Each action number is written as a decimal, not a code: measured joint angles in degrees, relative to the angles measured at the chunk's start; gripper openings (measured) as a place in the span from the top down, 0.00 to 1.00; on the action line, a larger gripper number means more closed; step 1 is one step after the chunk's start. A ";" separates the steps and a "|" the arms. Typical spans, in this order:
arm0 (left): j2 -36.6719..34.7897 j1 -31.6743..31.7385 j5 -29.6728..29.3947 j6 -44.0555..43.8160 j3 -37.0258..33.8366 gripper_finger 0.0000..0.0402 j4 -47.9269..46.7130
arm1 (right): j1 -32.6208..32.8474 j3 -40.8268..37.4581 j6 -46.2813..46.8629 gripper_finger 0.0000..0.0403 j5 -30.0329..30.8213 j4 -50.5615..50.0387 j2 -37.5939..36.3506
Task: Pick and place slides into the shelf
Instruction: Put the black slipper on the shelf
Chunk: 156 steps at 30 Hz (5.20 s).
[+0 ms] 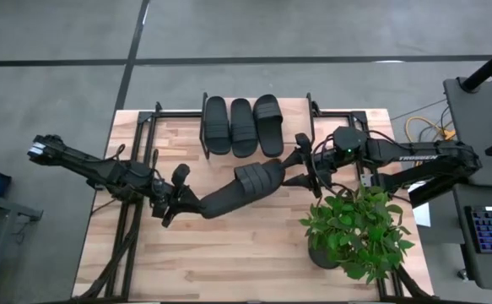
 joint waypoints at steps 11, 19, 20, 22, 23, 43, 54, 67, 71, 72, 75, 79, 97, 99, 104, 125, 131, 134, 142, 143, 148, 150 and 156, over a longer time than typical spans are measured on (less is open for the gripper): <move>0.73 0.02 -19.40 -1.59 0.07 0.94 1.25 | 0.00 -0.01 11.84 0.42 13.76 3.32 -4.33; 9.64 0.13 -42.07 1.53 3.47 0.94 7.32 | 0.11 1.72 19.98 0.44 26.51 5.26 -2.75; 11.16 0.14 -44.03 1.78 4.36 0.94 7.28 | 0.12 2.57 20.50 0.44 27.57 5.11 -2.21; 14.12 0.46 -47.69 2.70 6.22 0.94 7.11 | 0.15 4.56 21.03 0.44 28.87 3.65 -0.99; 15.62 0.57 -49.30 3.40 7.23 0.94 7.16 | 0.28 5.78 21.05 0.44 29.53 2.97 -0.08; 29.71 2.29 -60.79 9.12 18.14 0.94 2.13 | 2.99 42.04 9.31 0.44 51.60 -23.69 28.36; 29.39 2.29 -61.14 9.21 18.01 0.94 2.22 | 3.06 55.93 2.81 0.44 60.42 -27.97 39.36; 29.10 2.27 -61.24 10.30 17.97 0.94 2.22 | 2.86 68.08 -0.34 0.44 69.99 -37.11 48.86; 29.10 1.93 -61.27 10.33 17.97 0.94 2.22 | 2.46 69.79 -0.75 0.45 73.28 -37.11 49.82; 29.10 1.83 -61.26 10.35 17.97 0.94 2.22 | 2.33 69.84 -0.94 0.45 73.55 -37.09 49.79; 29.08 1.36 -61.27 10.35 17.97 0.94 2.22 | 2.03 69.82 -0.85 0.47 73.57 -38.16 49.55; 28.73 1.05 -61.28 10.37 17.97 0.94 2.27 | 1.84 69.77 -0.12 0.54 75.02 -38.46 49.54; 28.68 0.87 -61.26 9.17 18.05 0.93 2.55 | 1.73 69.62 -0.87 0.97 76.11 -38.39 49.54; 28.40 0.87 -61.21 8.01 17.92 0.87 2.47 | 1.70 69.60 -0.81 0.97 76.09 -38.52 49.36; 26.35 0.79 -60.93 4.33 16.72 0.66 2.15 | 0.68 69.60 0.48 0.98 72.79 -39.58 47.75; 1.60 0.83 -37.15 -8.92 -3.69 0.48 9.71 | -5.38 68.64 8.58 0.98 52.89 -54.03 35.38; -1.41 0.87 -36.84 -7.74 -8.46 0.48 15.62 | -7.67 63.90 7.27 0.98 51.70 -54.37 30.40; -2.05 0.87 -36.51 -6.76 -9.79 0.48 18.38 | -10.19 59.40 8.50 0.98 46.11 -53.10 27.23; -2.07 0.87 -36.21 -6.22 -11.46 0.48 20.45 | -14.72 39.70 4.17 0.98 38.42 -37.02 15.91; -2.14 0.87 -36.19 -6.20 -11.67 0.48 20.54 | -15.37 37.36 3.70 0.98 36.94 -35.50 14.60; -2.55 0.87 -36.21 -6.26 -11.78 0.48 20.77 | -20.35 27.07 1.07 0.98 32.23 -28.38 9.00; -2.65 0.87 -36.21 -6.26 -11.80 0.48 20.68 | -22.85 23.81 0.83 0.98 32.17 -26.88 7.96; -2.92 0.87 -36.25 -6.24 -11.80 0.48 20.73 | -27.46 17.44 0.82 0.98 29.94 -23.65 7.63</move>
